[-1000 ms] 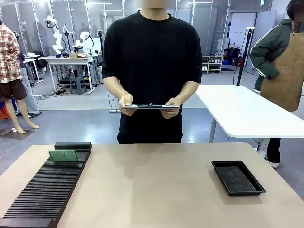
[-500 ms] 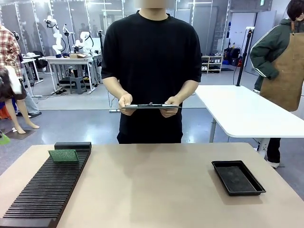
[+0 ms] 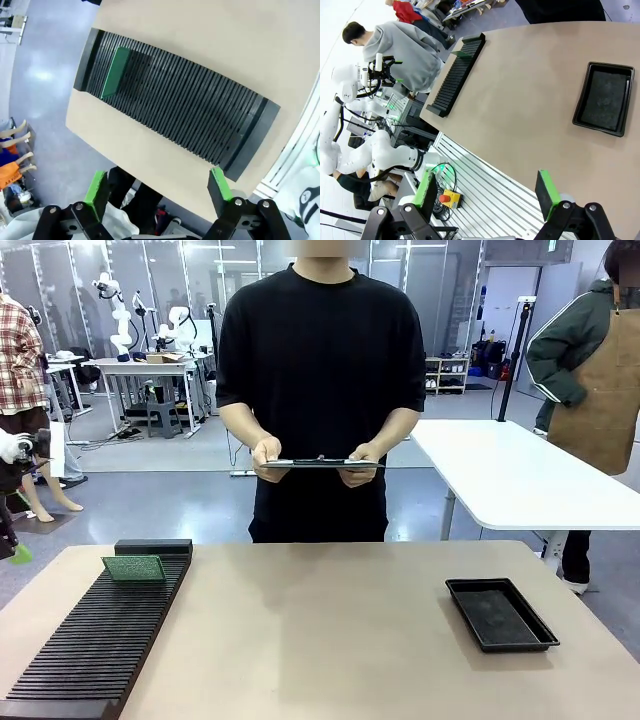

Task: Inspect the PCB.
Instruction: Pick up the Blank PCB and present it to the human.

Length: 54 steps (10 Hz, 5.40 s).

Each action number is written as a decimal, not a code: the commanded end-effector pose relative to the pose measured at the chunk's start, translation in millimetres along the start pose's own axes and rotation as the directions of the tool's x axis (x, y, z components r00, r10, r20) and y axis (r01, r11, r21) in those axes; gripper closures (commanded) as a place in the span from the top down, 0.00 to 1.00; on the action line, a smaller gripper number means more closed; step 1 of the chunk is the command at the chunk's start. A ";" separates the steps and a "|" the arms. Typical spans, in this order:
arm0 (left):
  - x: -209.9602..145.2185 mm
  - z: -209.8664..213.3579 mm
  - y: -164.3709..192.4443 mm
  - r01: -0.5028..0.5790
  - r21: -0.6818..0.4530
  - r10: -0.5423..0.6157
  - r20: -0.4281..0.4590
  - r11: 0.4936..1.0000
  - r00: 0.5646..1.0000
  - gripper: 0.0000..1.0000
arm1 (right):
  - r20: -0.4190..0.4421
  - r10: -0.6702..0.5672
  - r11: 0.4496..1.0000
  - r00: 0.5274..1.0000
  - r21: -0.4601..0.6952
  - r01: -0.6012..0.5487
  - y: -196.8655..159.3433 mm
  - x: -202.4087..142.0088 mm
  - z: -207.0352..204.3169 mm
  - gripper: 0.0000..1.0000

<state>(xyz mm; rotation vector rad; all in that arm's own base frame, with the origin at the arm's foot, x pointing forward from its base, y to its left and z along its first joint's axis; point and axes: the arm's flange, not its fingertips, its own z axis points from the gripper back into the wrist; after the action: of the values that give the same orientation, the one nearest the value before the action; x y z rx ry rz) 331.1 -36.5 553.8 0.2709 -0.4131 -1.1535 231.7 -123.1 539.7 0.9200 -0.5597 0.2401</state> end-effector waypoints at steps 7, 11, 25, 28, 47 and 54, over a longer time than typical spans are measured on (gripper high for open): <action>4.4 -94.5 40.8 0.469 -0.018 -0.469 0.006 0.883 0.883 1.00 | 0.003 0.007 1.000 1.000 0.008 -0.007 0.7 0.3 0.0 1.00; 0.6 -154.6 82.8 0.462 -0.132 -0.460 0.052 0.877 0.887 1.00 | 0.003 0.007 1.000 1.000 0.008 -0.007 0.7 0.3 0.0 1.00; 24.9 -294.6 161.5 0.369 -0.288 -0.353 0.105 0.884 0.930 1.00 | 0.003 0.007 1.000 1.000 0.008 -0.007 0.7 0.3 0.0 1.00; 19.7 -306.8 161.0 0.366 -0.325 -0.350 0.106 0.872 0.931 0.70 | 0.003 0.007 1.000 1.000 0.008 -0.007 0.7 0.3 0.0 1.00; -0.3 -186.3 148.0 0.098 -0.568 0.127 0.344 0.817 0.930 0.00 | 0.003 0.007 1.000 1.000 0.008 -0.007 0.7 0.3 0.0 1.00; 15.4 -252.0 127.1 -0.121 -0.969 0.848 0.126 0.217 0.515 0.00 | 0.003 0.007 1.000 1.000 0.008 -0.007 0.7 0.3 0.0 1.00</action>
<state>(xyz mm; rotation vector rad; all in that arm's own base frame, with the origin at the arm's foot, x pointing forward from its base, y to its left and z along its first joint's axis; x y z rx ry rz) 543.0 6.5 374.4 -1.1975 -0.3871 -0.6302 232.7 -122.4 539.9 0.9166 -0.5559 0.2387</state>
